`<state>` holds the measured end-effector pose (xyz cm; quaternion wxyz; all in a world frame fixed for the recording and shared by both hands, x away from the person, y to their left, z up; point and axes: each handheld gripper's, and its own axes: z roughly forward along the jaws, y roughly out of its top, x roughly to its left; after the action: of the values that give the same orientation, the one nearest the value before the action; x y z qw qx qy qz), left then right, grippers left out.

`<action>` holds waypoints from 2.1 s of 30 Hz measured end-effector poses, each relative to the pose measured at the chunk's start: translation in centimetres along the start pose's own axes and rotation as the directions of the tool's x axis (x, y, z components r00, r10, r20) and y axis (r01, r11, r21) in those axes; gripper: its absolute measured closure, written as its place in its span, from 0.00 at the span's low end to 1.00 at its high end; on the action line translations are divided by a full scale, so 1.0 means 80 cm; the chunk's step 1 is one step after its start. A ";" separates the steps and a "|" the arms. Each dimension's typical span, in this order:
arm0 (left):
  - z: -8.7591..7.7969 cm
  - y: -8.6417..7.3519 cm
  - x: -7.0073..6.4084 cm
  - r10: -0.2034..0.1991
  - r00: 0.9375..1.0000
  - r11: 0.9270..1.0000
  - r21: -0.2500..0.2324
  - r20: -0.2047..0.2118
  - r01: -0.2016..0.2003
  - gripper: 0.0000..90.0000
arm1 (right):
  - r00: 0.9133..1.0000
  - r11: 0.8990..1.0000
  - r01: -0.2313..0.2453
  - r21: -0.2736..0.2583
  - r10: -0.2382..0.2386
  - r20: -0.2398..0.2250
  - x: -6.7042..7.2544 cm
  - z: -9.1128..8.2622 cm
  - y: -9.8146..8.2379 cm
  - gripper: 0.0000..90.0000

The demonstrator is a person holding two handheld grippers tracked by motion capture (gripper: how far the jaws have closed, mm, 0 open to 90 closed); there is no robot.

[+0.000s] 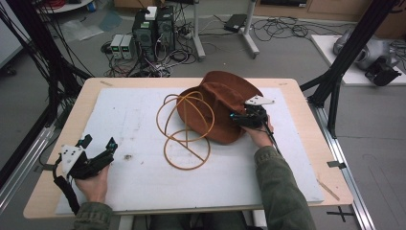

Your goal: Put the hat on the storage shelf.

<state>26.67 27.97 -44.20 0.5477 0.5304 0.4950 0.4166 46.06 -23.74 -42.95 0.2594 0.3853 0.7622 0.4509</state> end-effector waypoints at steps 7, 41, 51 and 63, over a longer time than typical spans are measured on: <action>0.000 0.000 0.000 -0.005 1.000 1.000 -0.006 0.002 0.005 0.18 | 0.999 0.999 -0.030 0.017 0.030 -0.030 0.001 0.002 -0.001 0.92; -0.002 0.000 0.002 -0.032 0.999 0.999 -0.015 0.005 0.032 0.18 | 0.983 0.961 -0.174 -0.213 0.183 0.023 -0.004 -0.048 0.011 0.98; -0.002 -0.001 0.003 -0.043 0.999 0.999 -0.019 0.003 0.043 0.18 | 0.975 0.914 -0.199 -0.354 0.221 0.024 -0.007 -0.079 0.025 0.98; -0.002 -0.001 0.002 -0.045 0.999 0.999 -0.016 0.004 0.045 0.18 | 0.965 0.859 -0.210 -0.466 0.259 0.043 -0.014 -0.104 0.032 0.98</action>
<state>26.54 28.16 -44.33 0.5620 0.5155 0.5025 0.4073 41.40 -27.96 -36.80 0.3253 0.4259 0.5673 0.6252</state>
